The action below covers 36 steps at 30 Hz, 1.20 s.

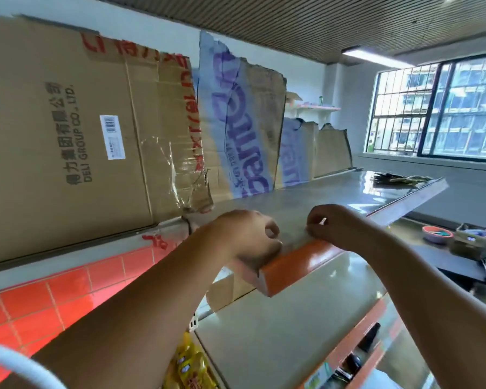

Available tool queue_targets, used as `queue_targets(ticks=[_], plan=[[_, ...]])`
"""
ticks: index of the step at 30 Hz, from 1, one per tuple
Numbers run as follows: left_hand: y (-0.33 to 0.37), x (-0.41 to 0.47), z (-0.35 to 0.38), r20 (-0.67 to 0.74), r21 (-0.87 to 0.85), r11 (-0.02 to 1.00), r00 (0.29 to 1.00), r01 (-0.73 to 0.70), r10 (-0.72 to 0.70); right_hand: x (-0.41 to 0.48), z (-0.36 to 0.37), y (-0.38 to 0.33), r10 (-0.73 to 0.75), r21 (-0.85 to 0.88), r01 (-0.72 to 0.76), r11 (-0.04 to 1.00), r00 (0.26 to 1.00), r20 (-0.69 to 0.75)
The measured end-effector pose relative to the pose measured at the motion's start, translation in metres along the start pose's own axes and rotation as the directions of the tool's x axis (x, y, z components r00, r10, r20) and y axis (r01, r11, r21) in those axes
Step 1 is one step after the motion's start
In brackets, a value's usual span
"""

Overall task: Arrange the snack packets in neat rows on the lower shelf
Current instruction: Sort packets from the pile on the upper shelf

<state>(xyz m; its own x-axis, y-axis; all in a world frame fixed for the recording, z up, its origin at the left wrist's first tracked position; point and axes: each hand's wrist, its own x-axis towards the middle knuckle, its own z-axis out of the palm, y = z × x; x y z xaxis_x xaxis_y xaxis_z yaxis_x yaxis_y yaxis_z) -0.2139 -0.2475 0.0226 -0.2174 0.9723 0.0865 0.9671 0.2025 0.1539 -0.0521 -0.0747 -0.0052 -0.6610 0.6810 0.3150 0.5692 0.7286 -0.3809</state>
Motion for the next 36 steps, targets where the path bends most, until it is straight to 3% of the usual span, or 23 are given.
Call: queue_targets(ticks=[7,12,17,25,36], plan=[[0.051,0.071,-0.01,0.198,0.216,0.971,0.969,0.104,-0.147,0.05,-0.017,0.073,-0.046,0.118,0.033,0.992,0.994,0.103],[0.084,0.121,-0.005,0.206,0.273,0.942,0.945,0.194,-0.254,0.087,-0.038,0.13,-0.03,-0.082,0.038,0.996,0.995,0.09],[0.105,0.156,0.006,0.196,0.269,0.932,0.934,0.242,-0.299,0.115,-0.049,0.174,-0.046,-0.121,0.057,0.991,0.995,0.091],[0.125,0.211,0.015,0.245,0.196,0.963,0.941,0.188,-0.233,0.156,-0.051,0.217,-0.018,-0.076,0.026,0.997,0.994,0.106],[0.194,0.322,0.021,0.334,0.149,0.988,0.939,0.035,-0.083,0.198,-0.068,0.288,0.021,-0.186,-0.018,0.982,1.0,0.015]])
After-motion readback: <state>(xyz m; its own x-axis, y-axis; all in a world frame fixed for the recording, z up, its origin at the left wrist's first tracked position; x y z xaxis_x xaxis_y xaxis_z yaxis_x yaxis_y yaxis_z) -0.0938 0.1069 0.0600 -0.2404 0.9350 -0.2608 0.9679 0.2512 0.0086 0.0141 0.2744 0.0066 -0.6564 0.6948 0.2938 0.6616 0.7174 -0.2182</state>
